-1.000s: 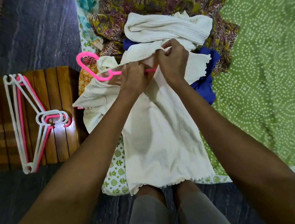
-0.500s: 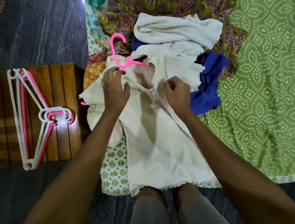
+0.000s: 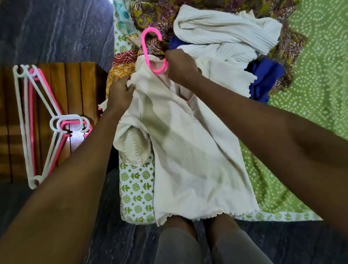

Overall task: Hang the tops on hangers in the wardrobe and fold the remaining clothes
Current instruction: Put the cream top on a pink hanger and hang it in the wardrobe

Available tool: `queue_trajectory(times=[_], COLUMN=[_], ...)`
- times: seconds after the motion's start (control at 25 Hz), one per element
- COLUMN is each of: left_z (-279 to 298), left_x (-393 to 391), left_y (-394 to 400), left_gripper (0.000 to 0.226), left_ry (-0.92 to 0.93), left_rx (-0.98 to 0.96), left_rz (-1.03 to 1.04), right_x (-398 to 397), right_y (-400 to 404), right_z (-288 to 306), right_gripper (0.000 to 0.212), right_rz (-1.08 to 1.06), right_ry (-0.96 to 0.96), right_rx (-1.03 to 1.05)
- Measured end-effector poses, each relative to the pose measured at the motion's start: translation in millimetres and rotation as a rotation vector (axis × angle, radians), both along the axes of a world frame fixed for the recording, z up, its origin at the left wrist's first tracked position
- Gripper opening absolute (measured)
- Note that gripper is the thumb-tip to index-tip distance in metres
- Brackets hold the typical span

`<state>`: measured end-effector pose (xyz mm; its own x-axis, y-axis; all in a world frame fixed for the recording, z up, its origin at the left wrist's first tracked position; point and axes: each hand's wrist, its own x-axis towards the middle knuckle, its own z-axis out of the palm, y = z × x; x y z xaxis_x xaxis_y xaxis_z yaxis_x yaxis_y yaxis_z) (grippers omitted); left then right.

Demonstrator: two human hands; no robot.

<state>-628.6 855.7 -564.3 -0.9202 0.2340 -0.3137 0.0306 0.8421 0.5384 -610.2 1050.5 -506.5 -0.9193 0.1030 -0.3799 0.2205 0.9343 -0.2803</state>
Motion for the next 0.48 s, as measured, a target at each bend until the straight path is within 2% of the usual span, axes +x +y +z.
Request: queue_trajectory(times=[0.16,0.36,0.48], left_z=[6.7,16.2,33.3], left_x=[12.5,16.8,11.9], left_y=[-22.2,-32.7,-24.8], left_gripper=[0.036,0.034,0.034], left_ry=[0.117,0.125,0.076], left_rx=[0.092,0.110,0.115], left_rz=[-0.101,-0.055,-0.034], right_x=[-3.2,-13.4,-6.8], right_y=[10.5,69.1,90.6], right_z=[9.2,42.5,58.3], right_gripper=[0.028,0.026,0.022], right_rz=[0.093,0.023,0.069], right_ry=[0.026,0.083,0.063], right_rx=[-0.063,0.145,-0.001])
